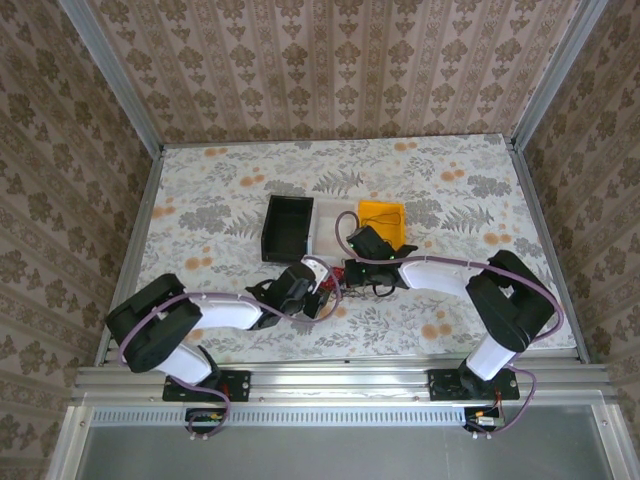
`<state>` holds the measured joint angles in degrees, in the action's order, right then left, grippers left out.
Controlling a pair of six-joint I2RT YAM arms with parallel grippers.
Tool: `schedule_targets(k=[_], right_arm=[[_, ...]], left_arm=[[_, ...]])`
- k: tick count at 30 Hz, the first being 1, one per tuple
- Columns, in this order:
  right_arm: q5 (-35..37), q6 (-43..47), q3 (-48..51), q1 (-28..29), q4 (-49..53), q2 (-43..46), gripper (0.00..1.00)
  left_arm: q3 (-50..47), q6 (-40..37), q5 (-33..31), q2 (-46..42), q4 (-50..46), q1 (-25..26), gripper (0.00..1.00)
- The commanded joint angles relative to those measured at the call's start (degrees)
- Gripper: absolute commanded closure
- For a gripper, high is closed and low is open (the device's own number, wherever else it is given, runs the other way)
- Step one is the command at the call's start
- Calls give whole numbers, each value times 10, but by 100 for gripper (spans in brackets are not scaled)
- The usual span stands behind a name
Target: Untangle the cables
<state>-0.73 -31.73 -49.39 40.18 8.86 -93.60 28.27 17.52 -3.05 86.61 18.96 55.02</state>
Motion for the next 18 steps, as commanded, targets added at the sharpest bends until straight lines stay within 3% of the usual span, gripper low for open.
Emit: schedule_targets(k=[1,11,18], right_arm=[[-3,-2,24,0,2,39,97],[49,-37,85,-31,62,190,100],[94,-57,109,-115,121,303,100]], left_arm=[[9,4,-25,25,10,-4,99],[-15,57,-85,19,-25,-5,100],[-41,80,-113,-11,-54,-7,100]])
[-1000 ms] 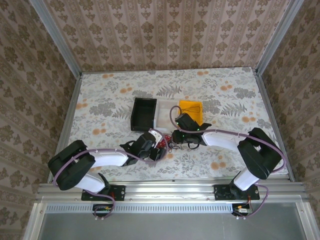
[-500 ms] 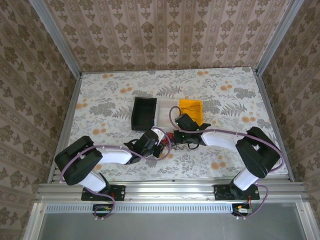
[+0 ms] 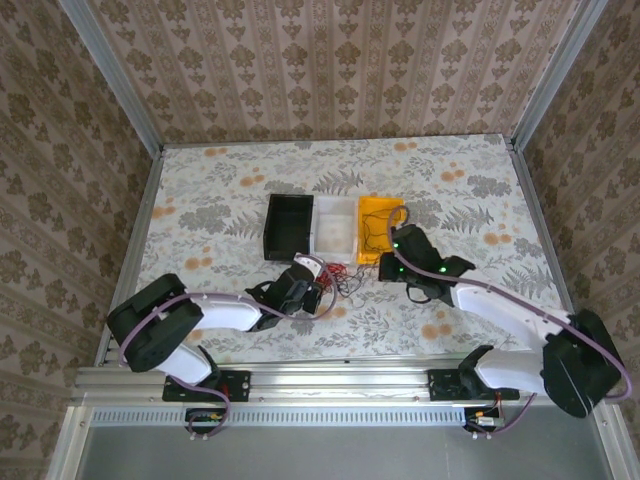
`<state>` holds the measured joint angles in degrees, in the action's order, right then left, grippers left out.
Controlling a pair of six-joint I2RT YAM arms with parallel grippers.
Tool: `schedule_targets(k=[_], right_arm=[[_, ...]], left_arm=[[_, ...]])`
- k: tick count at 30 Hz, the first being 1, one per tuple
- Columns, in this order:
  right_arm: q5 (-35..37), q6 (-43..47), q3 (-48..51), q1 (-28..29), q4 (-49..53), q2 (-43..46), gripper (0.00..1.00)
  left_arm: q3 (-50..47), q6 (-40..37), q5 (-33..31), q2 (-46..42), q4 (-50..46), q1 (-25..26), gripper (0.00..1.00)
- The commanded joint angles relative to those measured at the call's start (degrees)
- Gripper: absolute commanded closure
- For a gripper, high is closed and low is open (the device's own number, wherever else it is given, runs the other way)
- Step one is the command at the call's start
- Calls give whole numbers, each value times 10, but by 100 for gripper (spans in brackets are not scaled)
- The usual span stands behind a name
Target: Untangle the cables
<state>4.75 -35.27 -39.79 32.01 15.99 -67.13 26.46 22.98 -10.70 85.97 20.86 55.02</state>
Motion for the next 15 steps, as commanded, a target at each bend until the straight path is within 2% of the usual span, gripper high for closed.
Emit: schedule_targets(k=[1,6,9,15], right_arm=[[39,-25,16,-52,55,52,100],[58,-34,27,-143,83,112,100],[45,-30,29,-187,87,125,100],[1,16,3,-202,56,127,100]], left_arm=[[-25,29,-42,-7,-75,-8,100],[-30,53,-66,-8,-82,-11,100],[-31,54,-66,-3,-75,-11,100],[-20,31,-35,1,-61,-5,100]])
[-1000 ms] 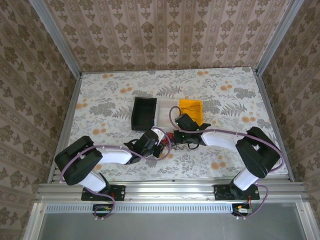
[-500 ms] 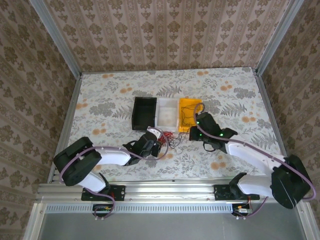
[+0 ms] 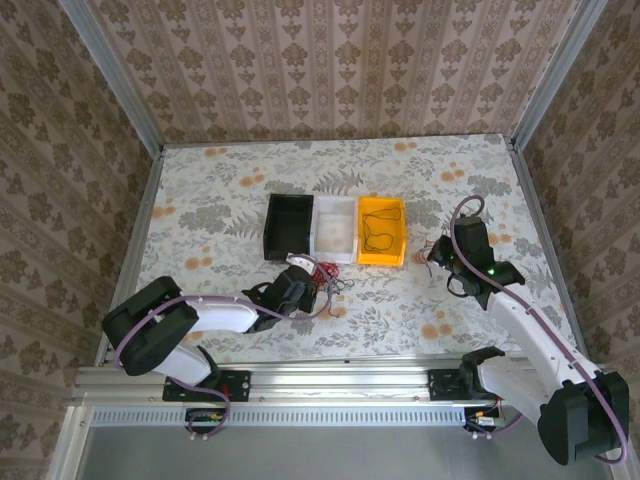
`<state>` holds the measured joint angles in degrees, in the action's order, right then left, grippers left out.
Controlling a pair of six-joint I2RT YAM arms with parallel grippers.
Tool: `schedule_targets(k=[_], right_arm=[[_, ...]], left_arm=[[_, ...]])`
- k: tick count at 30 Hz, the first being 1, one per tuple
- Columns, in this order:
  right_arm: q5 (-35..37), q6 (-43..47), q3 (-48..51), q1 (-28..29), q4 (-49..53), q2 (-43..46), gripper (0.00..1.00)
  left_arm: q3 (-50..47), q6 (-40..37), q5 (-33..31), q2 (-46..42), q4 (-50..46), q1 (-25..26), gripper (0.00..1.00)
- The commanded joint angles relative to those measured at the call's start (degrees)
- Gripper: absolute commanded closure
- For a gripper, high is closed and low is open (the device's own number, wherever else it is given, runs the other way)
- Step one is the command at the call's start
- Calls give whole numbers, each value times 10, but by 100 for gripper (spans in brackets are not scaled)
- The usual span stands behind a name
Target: Untangle the cables
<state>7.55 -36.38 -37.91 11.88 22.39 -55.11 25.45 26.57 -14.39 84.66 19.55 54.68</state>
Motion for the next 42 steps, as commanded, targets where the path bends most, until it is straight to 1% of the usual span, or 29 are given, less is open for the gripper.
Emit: schedule_targets(k=[1,6,11,15,16,17,19,20,22,26,27,31,34,36,39,42], right_arm=[[-38,33,-21,-1,-19,7,100],[-91,48,-52,0,-75,-24,100],[-123,56,-106,13,-116,-126,100],[-130,80,-178,37,-116,-222,97],[-128,84,-193,44,-110,-241,94],[-123,85,-206,50,-103,-262,88],[-92,83,-222,67,-84,-281,61],[-83,84,-220,75,-82,-283,54],[-57,87,-204,96,-82,-273,48],[-27,91,-164,138,-73,-250,46],[-31,93,-147,152,-77,-226,46],[-86,105,-70,210,-107,-195,47],[-129,100,-32,242,-124,-195,47],[-145,98,-20,265,-133,-201,46],[-155,103,-19,286,-141,-223,45],[-151,106,-28,294,-150,-242,44]], left_arm=[[-9,-8,9,14,-44,-2,100],[-8,-24,34,17,-22,-1,100],[-9,-37,57,17,-8,1,100],[-8,-38,62,13,-10,1,100],[-8,-39,61,12,-12,1,100],[-8,-38,60,11,-13,1,100],[-8,-37,57,9,-16,1,100],[-8,-36,57,9,-17,1,100],[-8,-34,56,9,-17,1,100],[-9,-35,60,7,-15,1,100],[-9,-36,61,7,-14,0,100],[-8,-38,69,12,-11,0,100],[-7,-38,72,14,-11,0,100],[-6,-39,73,16,-12,0,100],[-6,-39,74,16,-13,-1,100],[-5,-40,76,16,-14,0,100]])
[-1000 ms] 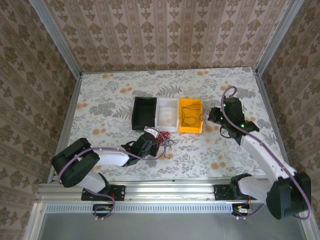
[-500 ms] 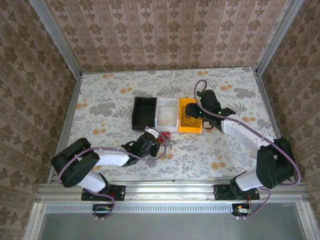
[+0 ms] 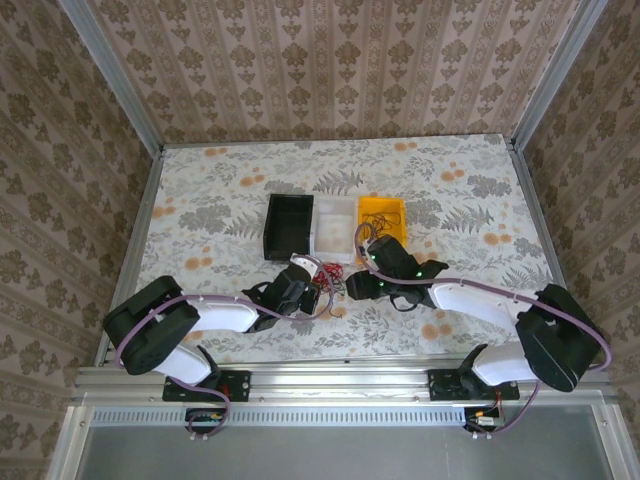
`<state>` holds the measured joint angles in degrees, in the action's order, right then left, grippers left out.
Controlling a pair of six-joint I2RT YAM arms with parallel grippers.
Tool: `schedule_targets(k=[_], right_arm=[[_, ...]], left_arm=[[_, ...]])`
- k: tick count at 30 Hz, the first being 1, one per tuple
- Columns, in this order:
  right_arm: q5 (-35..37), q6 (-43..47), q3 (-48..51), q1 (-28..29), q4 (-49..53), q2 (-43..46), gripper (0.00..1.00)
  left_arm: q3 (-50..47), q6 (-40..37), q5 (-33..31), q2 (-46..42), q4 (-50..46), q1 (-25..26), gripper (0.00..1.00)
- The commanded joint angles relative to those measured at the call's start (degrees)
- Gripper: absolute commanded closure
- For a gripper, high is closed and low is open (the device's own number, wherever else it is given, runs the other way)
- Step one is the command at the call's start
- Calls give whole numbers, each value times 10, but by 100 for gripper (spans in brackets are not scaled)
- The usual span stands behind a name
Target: Untangle the cables
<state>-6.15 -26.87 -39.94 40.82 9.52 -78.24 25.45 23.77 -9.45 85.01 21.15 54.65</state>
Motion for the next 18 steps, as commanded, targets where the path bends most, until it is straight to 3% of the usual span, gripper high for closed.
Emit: schedule_targets(k=[1,9,11,13,15,18], right_arm=[[-15,12,-10,5,-28,-30,44],[-15,18,-47,7,-56,-106,47],[-11,19,-50,7,-63,-113,58],[4,15,-48,8,-65,-113,81],[29,9,-40,8,-62,-102,94],[72,-3,-19,6,-49,-66,99]], left_arm=[[-6,-13,27,12,-31,0,100],[-4,-14,32,11,-38,0,100],[-5,-13,33,10,-41,0,100],[-6,-11,31,9,-44,0,100],[-7,-8,26,6,-47,0,100],[-13,3,10,0,-52,-1,100]])
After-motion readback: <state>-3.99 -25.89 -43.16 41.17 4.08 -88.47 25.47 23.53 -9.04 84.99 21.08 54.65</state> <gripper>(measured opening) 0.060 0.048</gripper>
